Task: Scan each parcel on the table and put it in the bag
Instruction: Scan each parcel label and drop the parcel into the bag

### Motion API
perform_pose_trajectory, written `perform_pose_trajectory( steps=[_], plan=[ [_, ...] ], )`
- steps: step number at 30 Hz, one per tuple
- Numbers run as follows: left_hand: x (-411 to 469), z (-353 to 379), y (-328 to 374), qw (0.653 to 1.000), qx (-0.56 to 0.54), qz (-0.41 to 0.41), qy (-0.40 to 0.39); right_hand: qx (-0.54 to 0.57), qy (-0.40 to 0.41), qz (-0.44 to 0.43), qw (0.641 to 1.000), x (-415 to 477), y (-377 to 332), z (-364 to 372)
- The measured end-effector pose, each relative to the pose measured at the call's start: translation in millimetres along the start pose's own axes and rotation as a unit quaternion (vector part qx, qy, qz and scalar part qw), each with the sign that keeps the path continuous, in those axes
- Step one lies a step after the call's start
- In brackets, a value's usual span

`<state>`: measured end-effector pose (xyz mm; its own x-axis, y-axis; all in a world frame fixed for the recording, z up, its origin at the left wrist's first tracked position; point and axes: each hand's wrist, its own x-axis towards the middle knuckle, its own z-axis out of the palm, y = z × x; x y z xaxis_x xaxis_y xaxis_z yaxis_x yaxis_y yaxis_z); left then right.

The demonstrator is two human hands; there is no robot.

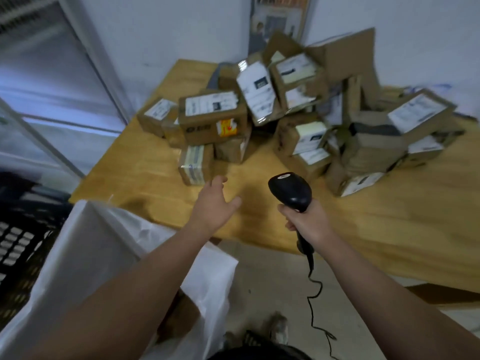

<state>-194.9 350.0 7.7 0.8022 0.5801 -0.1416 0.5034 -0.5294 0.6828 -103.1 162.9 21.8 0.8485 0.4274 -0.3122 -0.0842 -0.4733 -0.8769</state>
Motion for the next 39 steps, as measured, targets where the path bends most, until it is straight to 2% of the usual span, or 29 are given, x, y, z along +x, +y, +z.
perform_pose_trajectory(
  steps=[7, 12, 14, 15, 17, 19, 24, 26, 28, 35, 39],
  plan=[
    [59.5, 26.8, 86.7, 0.998, 0.013, 0.06, 0.009, 0.04, 0.083, -0.03, 0.995, 39.1, -22.3, -84.4],
    [104.5, 24.3, 149.4, 0.987, 0.031, 0.124, 0.098, 0.11, 0.1, -0.053, 0.988, 66.9, -55.4, -125.2],
    [127.3, 19.3, 168.5, 0.991, -0.05, 0.081, 0.093, 0.135, 0.106, -0.061, 0.983, 78.9, -66.8, -131.1],
    [138.9, 17.7, 175.4, 0.987, -0.142, 0.021, 0.072, 0.144, 0.109, -0.067, 0.981, 83.6, -71.4, -132.0],
    [164.5, 16.0, 183.5, 0.934, -0.332, -0.131, 0.029, 0.157, 0.114, -0.077, 0.978, 95.2, -80.9, -134.6],
    [181.5, 14.3, 182.7, 0.879, -0.425, -0.216, -0.007, 0.165, 0.11, -0.078, 0.977, 105.7, -88.7, -136.4],
    [198.3, 14.2, 186.7, 0.808, -0.524, -0.254, -0.086, 0.158, 0.113, -0.068, 0.979, 128.1, -97.6, -133.0],
    [202.1, 14.5, 188.0, 0.785, -0.557, -0.256, -0.089, 0.163, 0.117, -0.064, 0.978, 134.4, -96.5, -130.0],
    [202.6, 15.7, 188.4, 0.784, -0.564, -0.244, -0.089, 0.174, 0.125, -0.062, 0.975, 139.1, -92.7, -127.3],
    [186.6, 2.8, 184.4, 0.83, -0.528, -0.153, -0.093, 0.201, 0.169, -0.04, 0.964, 149.9, -79.4, -123.0],
    [179.2, -10.9, 176.3, 0.849, -0.513, -0.086, -0.095, 0.223, 0.17, -0.056, 0.958, 146.3, -81.5, -118.9]
  ],
)
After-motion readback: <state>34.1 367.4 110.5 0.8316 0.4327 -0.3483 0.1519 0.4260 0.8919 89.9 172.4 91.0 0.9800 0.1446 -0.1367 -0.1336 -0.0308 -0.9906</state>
